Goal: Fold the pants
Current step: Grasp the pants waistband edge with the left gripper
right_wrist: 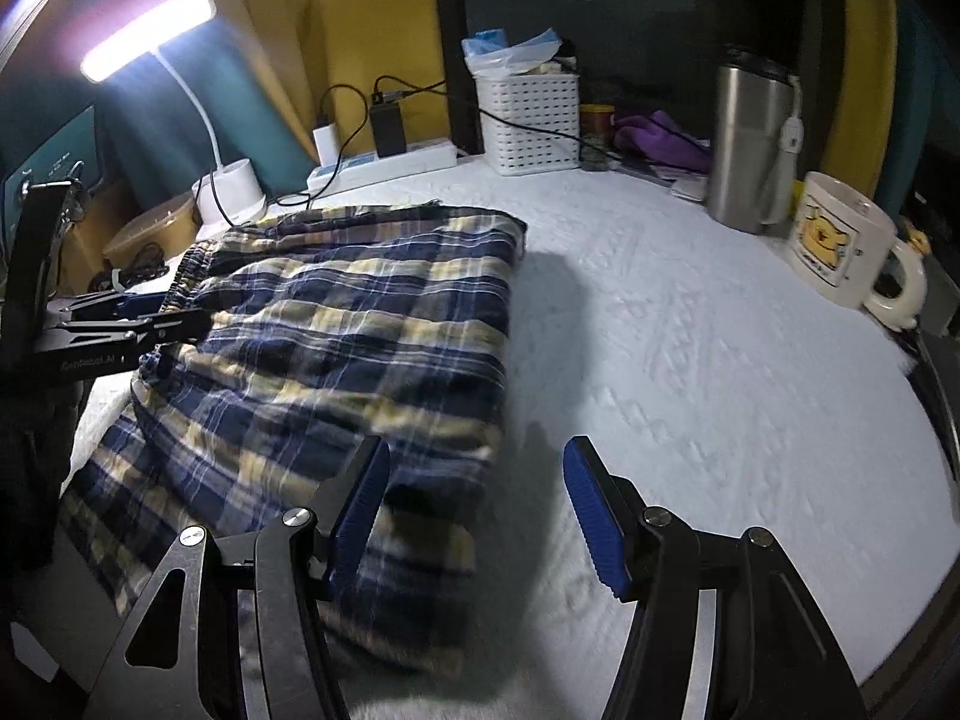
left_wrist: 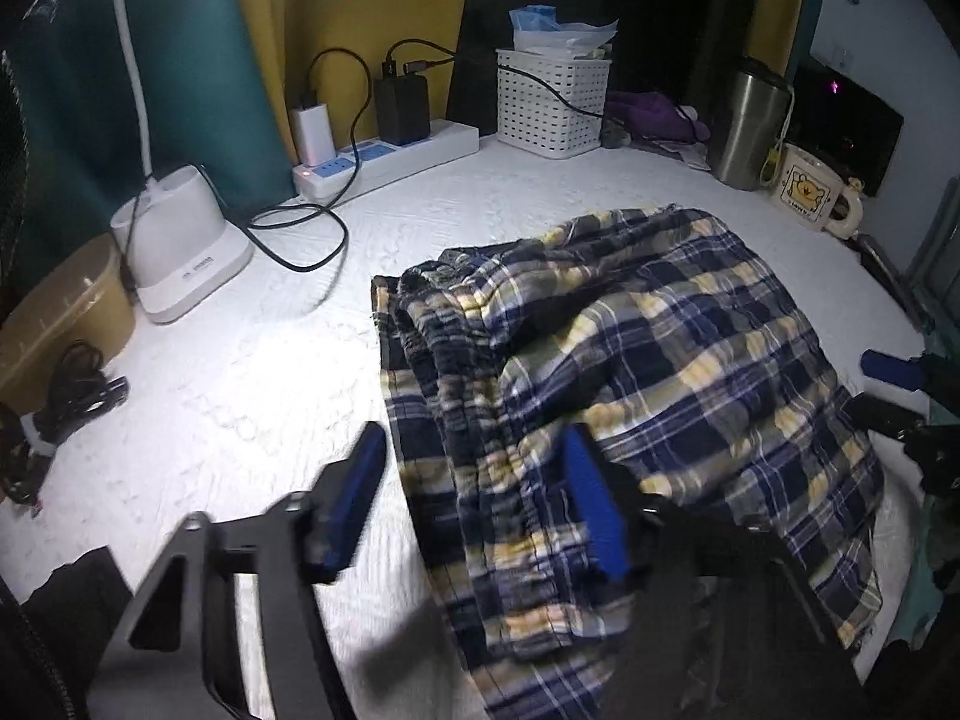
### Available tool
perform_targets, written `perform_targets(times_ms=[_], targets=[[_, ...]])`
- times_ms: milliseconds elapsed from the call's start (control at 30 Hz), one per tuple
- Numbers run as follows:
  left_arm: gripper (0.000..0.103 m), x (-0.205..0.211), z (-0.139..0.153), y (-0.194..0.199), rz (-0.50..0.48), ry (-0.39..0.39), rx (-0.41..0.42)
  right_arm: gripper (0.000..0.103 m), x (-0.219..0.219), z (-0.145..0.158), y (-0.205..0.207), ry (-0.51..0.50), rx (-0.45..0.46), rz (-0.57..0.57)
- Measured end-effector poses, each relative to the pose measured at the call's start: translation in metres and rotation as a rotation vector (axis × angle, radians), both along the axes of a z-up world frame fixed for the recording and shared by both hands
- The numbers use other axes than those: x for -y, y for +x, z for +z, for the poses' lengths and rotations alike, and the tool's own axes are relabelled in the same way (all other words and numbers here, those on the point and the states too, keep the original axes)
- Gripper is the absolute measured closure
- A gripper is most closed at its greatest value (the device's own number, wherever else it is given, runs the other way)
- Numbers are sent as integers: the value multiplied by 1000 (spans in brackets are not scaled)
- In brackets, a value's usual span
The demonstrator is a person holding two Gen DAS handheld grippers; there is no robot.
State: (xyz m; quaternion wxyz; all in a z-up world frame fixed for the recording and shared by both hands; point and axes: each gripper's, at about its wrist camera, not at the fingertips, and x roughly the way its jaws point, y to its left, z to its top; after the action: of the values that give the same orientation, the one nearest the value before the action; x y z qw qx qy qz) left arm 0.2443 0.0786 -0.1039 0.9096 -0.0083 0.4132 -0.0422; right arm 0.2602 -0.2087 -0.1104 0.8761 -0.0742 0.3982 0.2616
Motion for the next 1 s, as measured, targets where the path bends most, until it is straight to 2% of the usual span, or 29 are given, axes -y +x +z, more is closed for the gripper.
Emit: perform_targets(times_ms=[67, 167, 500, 600, 733, 767, 867, 1000], targets=[[66, -3, -3, 3, -21, -22, -10, 41, -4, -4, 6, -3, -10, -1], [68, -3, -5, 6, -37, -26, -15, 41, -7, -10, 13, -7, -29, -3], [66, -17, -6, 12, -46, -63, -20, 41, -5, -18, 25, -30, -57, -49], [66, -17, 3, 12, -38, -79, -22, 41, -2, -14, 25, -34, -52, -56], [65, -15, 17, 10, -21, -64, -4, 41, 2, -3, 25, -27, -33, -59], [63, -15, 21, 9, -13, -61, 4, 41, 3, 2, 25, -23, -23, -57], [42, -17, 35, 5, 9, -79, 46, 41, 4, 13, 26, -14, -2, -51], [40, -19, 49, 2, 14, -100, 85, 41, 3, 28, 33, -9, 27, -43]])
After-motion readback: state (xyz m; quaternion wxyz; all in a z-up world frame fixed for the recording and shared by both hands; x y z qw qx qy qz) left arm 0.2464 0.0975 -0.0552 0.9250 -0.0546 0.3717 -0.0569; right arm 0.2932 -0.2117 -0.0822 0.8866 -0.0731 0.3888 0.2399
